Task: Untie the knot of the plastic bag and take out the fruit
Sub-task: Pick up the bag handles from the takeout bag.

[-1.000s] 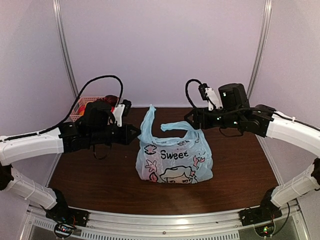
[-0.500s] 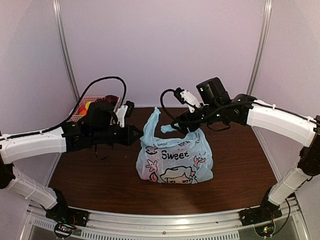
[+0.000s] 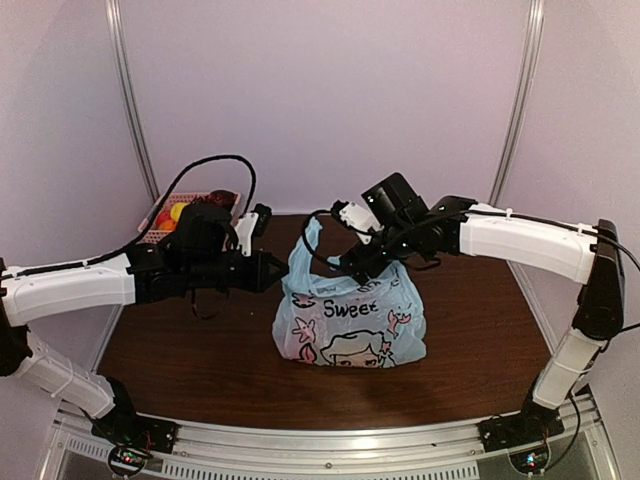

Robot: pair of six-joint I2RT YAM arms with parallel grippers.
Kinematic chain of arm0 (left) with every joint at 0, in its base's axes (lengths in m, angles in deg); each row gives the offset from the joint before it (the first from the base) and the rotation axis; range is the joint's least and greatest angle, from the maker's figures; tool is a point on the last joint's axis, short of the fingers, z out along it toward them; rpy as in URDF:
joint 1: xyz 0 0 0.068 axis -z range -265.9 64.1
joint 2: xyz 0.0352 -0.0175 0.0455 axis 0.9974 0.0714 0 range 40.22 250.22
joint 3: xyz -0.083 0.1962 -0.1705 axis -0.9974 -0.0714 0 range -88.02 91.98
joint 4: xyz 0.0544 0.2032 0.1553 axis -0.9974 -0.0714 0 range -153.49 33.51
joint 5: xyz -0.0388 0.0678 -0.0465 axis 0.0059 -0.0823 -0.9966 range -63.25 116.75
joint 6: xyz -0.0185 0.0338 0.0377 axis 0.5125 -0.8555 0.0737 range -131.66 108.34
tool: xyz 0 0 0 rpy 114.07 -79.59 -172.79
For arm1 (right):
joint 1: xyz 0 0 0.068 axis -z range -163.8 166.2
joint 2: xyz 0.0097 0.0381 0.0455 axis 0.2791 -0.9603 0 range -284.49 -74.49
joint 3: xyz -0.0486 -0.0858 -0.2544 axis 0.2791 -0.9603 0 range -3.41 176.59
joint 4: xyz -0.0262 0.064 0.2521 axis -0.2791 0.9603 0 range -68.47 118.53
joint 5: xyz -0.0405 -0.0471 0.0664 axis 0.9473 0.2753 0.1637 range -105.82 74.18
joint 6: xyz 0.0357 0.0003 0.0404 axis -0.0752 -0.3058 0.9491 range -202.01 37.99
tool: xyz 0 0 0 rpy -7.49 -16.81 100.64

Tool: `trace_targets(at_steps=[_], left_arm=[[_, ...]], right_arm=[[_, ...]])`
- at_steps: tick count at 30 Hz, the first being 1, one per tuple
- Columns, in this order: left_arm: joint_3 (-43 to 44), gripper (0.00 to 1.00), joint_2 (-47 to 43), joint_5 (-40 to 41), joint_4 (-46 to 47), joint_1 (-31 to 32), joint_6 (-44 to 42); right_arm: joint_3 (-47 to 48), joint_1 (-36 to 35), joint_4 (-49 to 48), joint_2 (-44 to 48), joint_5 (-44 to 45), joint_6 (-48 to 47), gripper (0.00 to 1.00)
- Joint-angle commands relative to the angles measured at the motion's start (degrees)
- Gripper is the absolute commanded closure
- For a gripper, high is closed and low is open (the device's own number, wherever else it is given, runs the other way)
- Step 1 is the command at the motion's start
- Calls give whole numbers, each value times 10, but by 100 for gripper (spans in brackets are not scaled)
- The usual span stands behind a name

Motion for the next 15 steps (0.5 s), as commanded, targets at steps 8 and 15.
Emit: trace_targets(at_steps=[8,15], left_arm=[[10,100,-22,16,-1,-4,1],[11,100,-33,23,-6,-5,-3]], right_arm=[[23,8,-13,-11,147,18,13],[31,43,-22,5,153,97,59]])
